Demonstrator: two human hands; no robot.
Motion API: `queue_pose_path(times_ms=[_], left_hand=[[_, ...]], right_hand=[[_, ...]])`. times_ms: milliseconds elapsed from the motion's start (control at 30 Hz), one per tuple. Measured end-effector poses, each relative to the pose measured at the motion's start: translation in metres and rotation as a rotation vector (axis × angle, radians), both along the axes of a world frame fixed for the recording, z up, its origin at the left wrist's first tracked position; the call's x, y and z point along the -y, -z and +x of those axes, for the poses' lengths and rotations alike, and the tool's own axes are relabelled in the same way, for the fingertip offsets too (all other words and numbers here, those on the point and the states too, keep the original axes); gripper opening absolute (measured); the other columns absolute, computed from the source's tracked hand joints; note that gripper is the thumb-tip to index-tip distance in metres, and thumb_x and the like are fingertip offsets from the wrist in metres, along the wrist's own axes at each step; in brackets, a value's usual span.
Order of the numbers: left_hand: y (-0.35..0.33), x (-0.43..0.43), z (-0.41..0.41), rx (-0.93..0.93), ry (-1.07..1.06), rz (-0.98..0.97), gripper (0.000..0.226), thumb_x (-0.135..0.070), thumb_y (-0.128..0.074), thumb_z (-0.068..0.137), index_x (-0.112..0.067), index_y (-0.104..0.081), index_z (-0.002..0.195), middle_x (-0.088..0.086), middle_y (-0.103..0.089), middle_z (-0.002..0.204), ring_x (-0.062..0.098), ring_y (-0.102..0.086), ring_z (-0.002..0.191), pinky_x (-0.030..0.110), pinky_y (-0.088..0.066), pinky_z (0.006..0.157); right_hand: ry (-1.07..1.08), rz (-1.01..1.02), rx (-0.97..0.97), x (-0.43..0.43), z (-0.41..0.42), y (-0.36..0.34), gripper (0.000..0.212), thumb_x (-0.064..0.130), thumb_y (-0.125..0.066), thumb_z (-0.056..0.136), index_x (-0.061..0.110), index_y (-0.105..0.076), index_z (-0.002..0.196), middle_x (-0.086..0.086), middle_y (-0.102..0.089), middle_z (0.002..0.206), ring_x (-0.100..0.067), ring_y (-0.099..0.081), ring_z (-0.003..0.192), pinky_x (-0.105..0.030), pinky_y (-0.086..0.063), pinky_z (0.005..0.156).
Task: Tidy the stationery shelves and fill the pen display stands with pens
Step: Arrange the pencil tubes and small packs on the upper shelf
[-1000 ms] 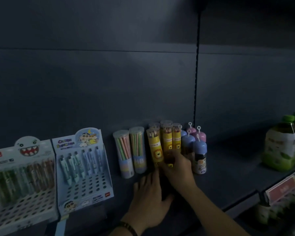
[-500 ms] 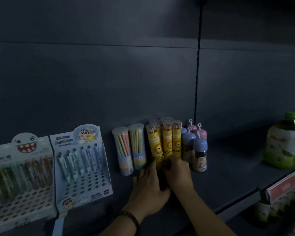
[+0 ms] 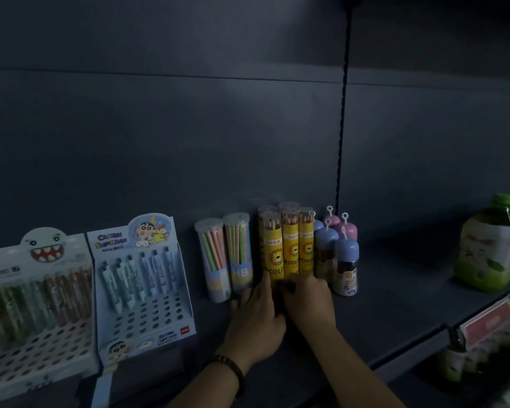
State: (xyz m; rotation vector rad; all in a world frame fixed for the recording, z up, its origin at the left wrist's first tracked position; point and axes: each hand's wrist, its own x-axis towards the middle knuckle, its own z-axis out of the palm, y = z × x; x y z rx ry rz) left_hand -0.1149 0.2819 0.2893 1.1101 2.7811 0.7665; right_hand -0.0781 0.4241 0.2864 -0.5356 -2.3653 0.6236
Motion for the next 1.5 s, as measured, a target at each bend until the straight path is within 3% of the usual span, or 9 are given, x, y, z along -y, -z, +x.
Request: queue_pose_path(times_ms=[100, 200, 433, 567, 667, 800, 1233, 1367, 1500], left_hand=[[-0.001, 0.003, 0.001, 0.021, 0.01, 0.066, 0.084, -0.029, -0.046, 0.101, -0.032, 0.008, 0.166, -0.006, -0.005, 0.175, 0.02, -0.003, 0.16, 0.054, -0.006, 0.13], [-0.006, 0.01, 0.004, 0.005, -0.009, 0.183, 0.072, -0.023, -0.053, 0.1, -0.035, -0.019, 0.162, -0.006, -0.031, 0.165, 0.018, -0.028, 0.153, 0.045, -0.027, 0.127], [-0.042, 0.094, 0.039, -0.076, 0.035, 0.18, 0.029, -0.031, -0.059, 0.103, -0.041, -0.06, 0.129, -0.023, -0.062, 0.119, -0.005, -0.059, 0.108, 0.024, -0.054, 0.099], [-0.07, 0.173, 0.051, -0.131, -0.06, 0.115, 0.015, -0.036, -0.061, 0.101, -0.037, -0.072, 0.112, -0.02, -0.073, 0.099, -0.005, -0.066, 0.088, 0.022, -0.059, 0.081], [-0.09, 0.245, 0.057, -0.235, -0.173, 0.057, 0.022, -0.044, -0.057, 0.097, -0.031, -0.074, 0.103, -0.014, -0.076, 0.096, 0.0, -0.068, 0.084, 0.029, -0.059, 0.082], [-0.095, 0.346, 0.07, -0.321, -0.349, 0.034, 0.024, -0.046, -0.051, 0.09, -0.031, -0.069, 0.096, -0.014, -0.074, 0.088, 0.005, -0.069, 0.077, 0.035, -0.058, 0.073], [-0.081, 0.616, 0.12, -0.431, -0.834, 0.005, 0.012, -0.041, -0.055, 0.087, -0.035, -0.057, 0.077, -0.015, -0.061, 0.068, 0.004, -0.061, 0.066, 0.036, -0.052, 0.059], [-0.078, 0.664, 0.126, -0.369, -0.984, 0.081, 0.007, -0.047, -0.055, 0.081, -0.043, -0.061, 0.084, -0.017, -0.066, 0.074, 0.005, -0.064, 0.07, 0.032, -0.056, 0.064], [-0.075, 0.684, 0.128, -0.351, -0.979, 0.147, 0.02, -0.056, -0.047, 0.077, -0.04, -0.059, 0.084, -0.018, -0.065, 0.077, 0.004, -0.063, 0.072, 0.033, -0.056, 0.066]], right_hand=[[0.009, -0.041, -0.032, 0.0, 0.002, 0.0, 0.013, 0.03, -0.069, 0.092, 0.022, -0.077, 0.085, 0.005, -0.073, 0.078, -0.011, -0.068, 0.074, -0.036, -0.06, 0.07], [-0.012, -0.048, -0.033, 0.0, 0.004, -0.001, 0.011, 0.03, -0.071, 0.091, 0.023, -0.074, 0.084, 0.007, -0.071, 0.077, -0.01, -0.067, 0.074, -0.037, -0.061, 0.071], [-0.053, -0.082, 0.004, 0.029, 0.009, -0.016, 0.012, 0.038, -0.071, 0.092, 0.026, -0.072, 0.092, 0.003, -0.071, 0.087, -0.018, -0.068, 0.082, -0.045, -0.061, 0.072], [-0.22, -0.101, -0.086, 0.093, 0.007, -0.029, 0.013, 0.038, -0.073, 0.092, 0.029, -0.07, 0.083, 0.01, -0.07, 0.076, -0.005, -0.066, 0.071, -0.033, -0.059, 0.066], [-0.359, -0.137, -0.198, 0.157, 0.002, -0.046, 0.013, 0.025, -0.076, 0.09, 0.028, -0.071, 0.078, 0.016, -0.069, 0.071, 0.002, -0.065, 0.068, -0.011, -0.046, 0.061], [-0.575, -0.206, -0.175, 0.252, -0.003, -0.07, 0.013, 0.023, -0.075, 0.092, 0.026, -0.075, 0.08, 0.014, -0.071, 0.072, 0.0, -0.066, 0.073, -0.008, -0.044, 0.064], [-1.167, -0.102, 0.06, 0.552, -0.009, -0.104, 0.009, 0.034, -0.077, 0.09, 0.032, -0.074, 0.099, 0.012, -0.07, 0.081, -0.003, -0.065, 0.076, -0.026, -0.055, 0.07], [-1.211, -0.021, 0.074, 0.622, -0.028, -0.114, 0.033, 0.033, -0.074, 0.089, 0.034, -0.066, 0.121, 0.012, -0.066, 0.097, -0.007, -0.063, 0.085, -0.036, -0.058, 0.081], [-1.245, 0.117, 0.134, 0.683, -0.05, -0.127, 0.073, 0.036, -0.073, 0.089, 0.046, -0.035, 0.151, 0.002, -0.049, 0.143, -0.022, -0.059, 0.119, -0.045, -0.055, 0.097]])
